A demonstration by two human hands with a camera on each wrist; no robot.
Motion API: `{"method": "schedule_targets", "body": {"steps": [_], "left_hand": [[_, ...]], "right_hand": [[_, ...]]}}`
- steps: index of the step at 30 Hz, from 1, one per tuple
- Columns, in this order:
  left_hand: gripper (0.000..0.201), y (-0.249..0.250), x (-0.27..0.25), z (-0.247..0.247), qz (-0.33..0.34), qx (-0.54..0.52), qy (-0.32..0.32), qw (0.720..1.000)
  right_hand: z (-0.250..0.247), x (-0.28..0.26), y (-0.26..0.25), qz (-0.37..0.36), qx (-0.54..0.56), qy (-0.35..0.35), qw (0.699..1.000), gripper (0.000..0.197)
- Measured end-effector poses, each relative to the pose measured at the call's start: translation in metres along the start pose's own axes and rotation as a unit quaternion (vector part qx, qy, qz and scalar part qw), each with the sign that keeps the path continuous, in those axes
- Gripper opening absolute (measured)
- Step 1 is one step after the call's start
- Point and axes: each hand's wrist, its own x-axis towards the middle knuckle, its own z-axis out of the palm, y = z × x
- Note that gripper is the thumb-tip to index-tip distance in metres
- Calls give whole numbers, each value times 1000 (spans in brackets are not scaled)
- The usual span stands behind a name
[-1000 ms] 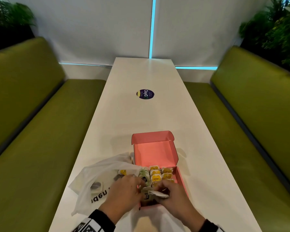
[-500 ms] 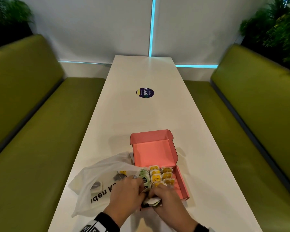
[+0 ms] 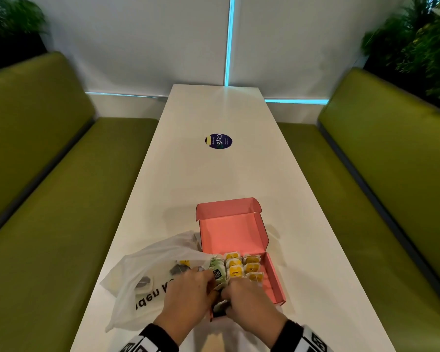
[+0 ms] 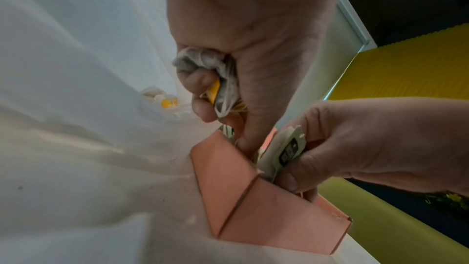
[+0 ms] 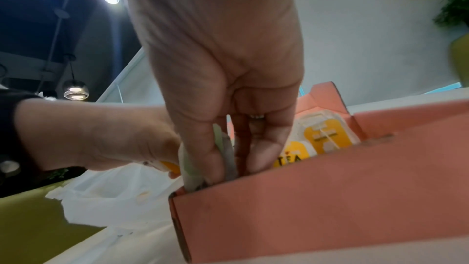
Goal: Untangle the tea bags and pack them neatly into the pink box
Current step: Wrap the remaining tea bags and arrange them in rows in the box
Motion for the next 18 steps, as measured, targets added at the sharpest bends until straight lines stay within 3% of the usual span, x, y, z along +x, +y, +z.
{"method": "schedule_targets", "body": {"steps": [18], "left_hand": [[23, -4, -2, 7, -3, -36, 35, 999]], "right_hand": [[-10, 3, -9, 19, -95, -81, 992, 23]]}}
